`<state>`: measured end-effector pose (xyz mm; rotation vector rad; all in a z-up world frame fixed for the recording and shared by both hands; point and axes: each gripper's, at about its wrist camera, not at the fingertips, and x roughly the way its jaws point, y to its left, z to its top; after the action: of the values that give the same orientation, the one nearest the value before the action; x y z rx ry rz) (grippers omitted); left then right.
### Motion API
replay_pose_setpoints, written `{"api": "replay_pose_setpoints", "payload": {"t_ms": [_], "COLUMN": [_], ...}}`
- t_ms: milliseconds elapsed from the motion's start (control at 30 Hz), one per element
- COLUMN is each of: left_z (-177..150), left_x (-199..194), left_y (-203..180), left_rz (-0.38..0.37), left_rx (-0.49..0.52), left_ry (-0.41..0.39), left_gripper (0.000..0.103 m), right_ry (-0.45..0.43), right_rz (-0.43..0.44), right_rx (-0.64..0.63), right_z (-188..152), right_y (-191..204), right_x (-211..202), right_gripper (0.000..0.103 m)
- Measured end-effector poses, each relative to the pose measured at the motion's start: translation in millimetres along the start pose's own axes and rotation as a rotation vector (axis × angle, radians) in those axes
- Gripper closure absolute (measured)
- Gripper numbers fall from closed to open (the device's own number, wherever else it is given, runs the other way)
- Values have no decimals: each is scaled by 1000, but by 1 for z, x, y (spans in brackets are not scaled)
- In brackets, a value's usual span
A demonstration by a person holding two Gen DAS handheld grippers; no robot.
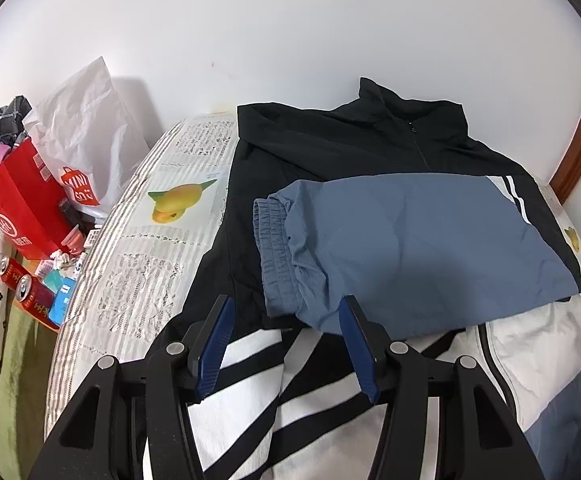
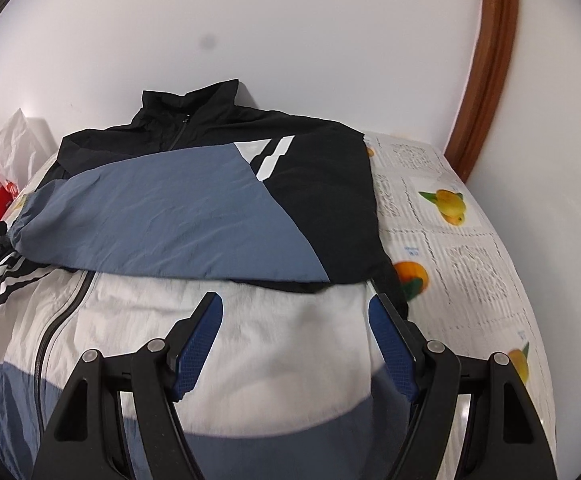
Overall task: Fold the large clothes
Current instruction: 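Release the cuff and move both tools toward the jacket hem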
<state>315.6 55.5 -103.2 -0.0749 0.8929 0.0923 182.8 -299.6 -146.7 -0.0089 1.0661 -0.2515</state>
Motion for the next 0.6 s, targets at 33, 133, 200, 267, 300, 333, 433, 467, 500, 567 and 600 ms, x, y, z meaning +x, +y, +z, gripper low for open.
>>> {"api": "replay_pose_setpoints", "payload": {"t_ms": [33, 133, 200, 267, 300, 333, 433, 467, 500, 567, 600], "left_z": [-1, -3, -5, -7, -8, -9, -13, -14, -16, -21, -25], "left_x": [-2, -7, -12, -17, -18, -21, -28, -31, -34, -39, -43], "left_y": [0, -1, -1, -2, -3, -3, -6, -6, -6, -5, -3], "left_rz": [1, 3, 6, 9, 9, 8, 16, 16, 14, 11, 13], "left_rx": [2, 4, 7, 9, 11, 12, 27, 30, 33, 36, 39], "left_ry": [-2, -4, -11, -18, -18, -19, -28, -29, -30, -34, -37], "left_gripper": [51, 51, 51, 51, 51, 51, 51, 51, 51, 49, 46], "right_ry": [-3, -4, -7, -9, -10, -11, -14, -18, -20, -21, -20], "right_rz": [-3, -3, -4, -4, -2, -1, 2, 2, 1, -4, -6], "right_rx": [2, 13, 16, 15, 16, 18, 20, 22, 23, 31, 34], "right_z": [-3, -9, -13, -16, -19, -21, -28, -31, -33, -41, -44], "right_y": [-1, -3, -4, -5, -5, -6, -7, -8, -9, -11, -13], "right_x": [-4, -12, -18, -23, -25, -28, -35, -39, -41, -47, -50], "right_gripper": [28, 28, 28, 28, 28, 28, 28, 28, 28, 28, 28]}}
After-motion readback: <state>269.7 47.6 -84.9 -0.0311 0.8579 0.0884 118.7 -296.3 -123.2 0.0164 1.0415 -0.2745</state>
